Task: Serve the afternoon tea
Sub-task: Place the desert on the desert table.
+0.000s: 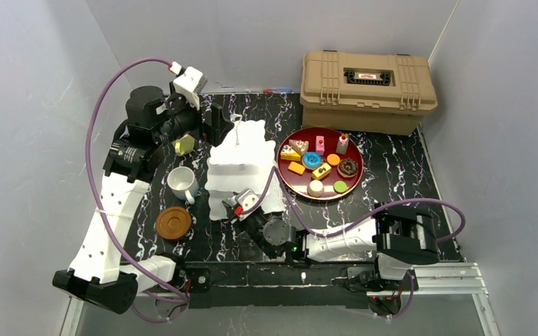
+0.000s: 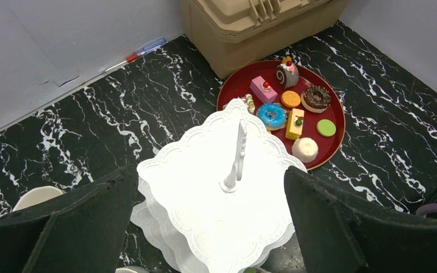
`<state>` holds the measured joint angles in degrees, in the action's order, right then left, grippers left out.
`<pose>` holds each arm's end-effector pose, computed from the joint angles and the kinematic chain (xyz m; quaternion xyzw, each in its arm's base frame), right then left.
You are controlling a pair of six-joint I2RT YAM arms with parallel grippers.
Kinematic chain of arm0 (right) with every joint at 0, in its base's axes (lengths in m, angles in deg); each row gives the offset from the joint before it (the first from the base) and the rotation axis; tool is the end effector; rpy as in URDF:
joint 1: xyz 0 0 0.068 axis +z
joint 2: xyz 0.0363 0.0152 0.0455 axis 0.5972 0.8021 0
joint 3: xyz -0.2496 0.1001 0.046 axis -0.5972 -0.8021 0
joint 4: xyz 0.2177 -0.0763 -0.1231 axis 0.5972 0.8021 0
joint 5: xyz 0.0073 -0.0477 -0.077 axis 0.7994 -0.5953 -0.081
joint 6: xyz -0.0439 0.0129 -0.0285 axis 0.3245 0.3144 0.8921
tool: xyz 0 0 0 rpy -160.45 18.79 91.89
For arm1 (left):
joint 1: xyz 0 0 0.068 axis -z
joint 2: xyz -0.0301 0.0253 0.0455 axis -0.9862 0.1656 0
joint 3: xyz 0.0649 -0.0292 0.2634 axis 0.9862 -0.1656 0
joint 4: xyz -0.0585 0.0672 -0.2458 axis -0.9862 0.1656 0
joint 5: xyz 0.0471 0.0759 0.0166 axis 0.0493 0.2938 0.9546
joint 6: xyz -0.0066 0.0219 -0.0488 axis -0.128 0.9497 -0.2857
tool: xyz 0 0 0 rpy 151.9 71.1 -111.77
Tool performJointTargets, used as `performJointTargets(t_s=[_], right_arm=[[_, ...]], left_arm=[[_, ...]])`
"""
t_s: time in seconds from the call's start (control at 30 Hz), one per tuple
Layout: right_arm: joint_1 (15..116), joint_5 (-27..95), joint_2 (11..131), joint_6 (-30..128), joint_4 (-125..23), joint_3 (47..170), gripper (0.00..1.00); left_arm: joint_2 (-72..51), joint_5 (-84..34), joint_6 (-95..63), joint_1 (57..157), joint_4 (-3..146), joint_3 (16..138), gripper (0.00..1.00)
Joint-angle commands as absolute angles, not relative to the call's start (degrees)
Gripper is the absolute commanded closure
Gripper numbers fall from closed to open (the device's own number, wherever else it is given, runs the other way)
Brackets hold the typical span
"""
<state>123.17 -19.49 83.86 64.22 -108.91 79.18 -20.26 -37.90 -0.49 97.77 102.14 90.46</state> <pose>0.0466 0.3425 0.2527 -0.2363 0.6216 0.2470 0.7048 0.2134 -0.0801 0.4779 0.2545 0.7114 -0.2164 0.6184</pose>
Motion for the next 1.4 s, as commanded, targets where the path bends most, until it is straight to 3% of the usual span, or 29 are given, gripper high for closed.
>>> performJointTargets(t_s=[0.0, 0.47, 0.73, 0.93, 1.17, 1.37], right_arm=[[123.77, -21.47, 85.07, 67.96, -120.09, 82.81, 0.87], [123.77, -22.98, 89.9, 66.69, -121.9, 82.07, 0.85], [123.77, -23.94, 89.55, 66.33, -121.02, 82.06, 0.54], [123.77, -24.05, 88.51, 66.37, -120.38, 81.93, 0.43], [123.77, -24.0, 85.92, 66.57, -119.31, 81.36, 0.44], [123.77, -25.01, 79.71, 66.34, -116.18, 78.91, 0.58]], left_arm=[[-21.7, -39.09, -0.04, 97.35, 101.4, 90.19, 0.02], [-21.99, -39.23, -0.82, 97.41, 100.78, 89.24, 0.02], [-22.34, -39.4, -0.93, 97.42, 100.71, 89.15, 0.02], [-22.36, -39.97, -1.5, 97.41, 100.97, 89.45, 0.02], [-22.5, -39.77, -1.47, 97.42, 101.05, 89.3, 0.02], [-22.47, -39.76, -1.47, 97.43, 101.12, 89.4, 0.02]])
